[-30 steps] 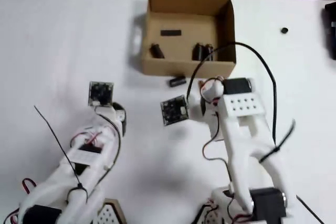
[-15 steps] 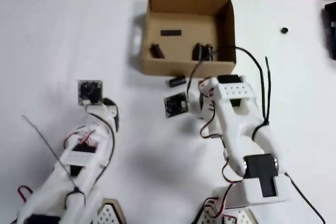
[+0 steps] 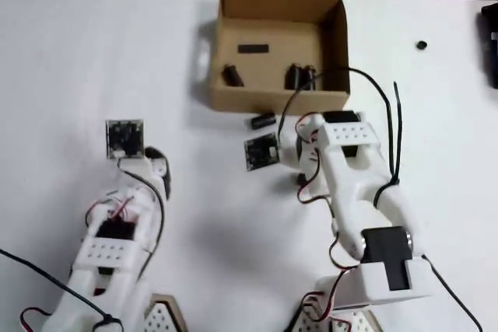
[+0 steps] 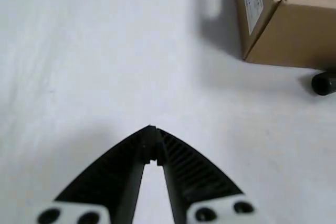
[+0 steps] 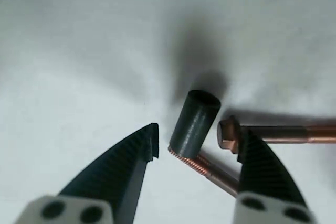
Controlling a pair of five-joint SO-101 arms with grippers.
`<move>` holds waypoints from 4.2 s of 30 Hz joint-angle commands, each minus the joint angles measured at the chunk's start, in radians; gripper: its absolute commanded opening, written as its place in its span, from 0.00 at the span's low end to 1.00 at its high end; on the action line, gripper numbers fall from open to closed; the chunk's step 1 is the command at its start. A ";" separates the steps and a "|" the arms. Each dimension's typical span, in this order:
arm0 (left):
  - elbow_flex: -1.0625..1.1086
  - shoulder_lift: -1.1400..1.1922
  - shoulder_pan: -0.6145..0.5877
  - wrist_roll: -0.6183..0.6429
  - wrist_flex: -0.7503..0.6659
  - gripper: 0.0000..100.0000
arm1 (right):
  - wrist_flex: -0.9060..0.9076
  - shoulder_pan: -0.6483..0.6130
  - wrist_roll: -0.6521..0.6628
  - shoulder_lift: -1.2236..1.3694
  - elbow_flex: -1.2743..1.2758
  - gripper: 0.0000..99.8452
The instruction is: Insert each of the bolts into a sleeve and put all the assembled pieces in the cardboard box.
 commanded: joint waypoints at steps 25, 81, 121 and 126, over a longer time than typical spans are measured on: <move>0.013 -0.029 -0.005 0.000 0.002 0.02 | 0.202 -0.064 -0.129 -0.007 -0.153 0.24; 0.013 -0.029 -0.003 0.000 0.003 0.02 | -0.116 -0.041 -0.144 0.197 0.029 0.05; -1.129 0.376 0.388 0.219 0.997 0.02 | 0.019 0.533 -0.583 -0.367 -0.258 0.02; -1.405 0.726 0.525 0.334 1.045 0.02 | 0.028 0.590 -0.674 -0.369 -0.252 0.02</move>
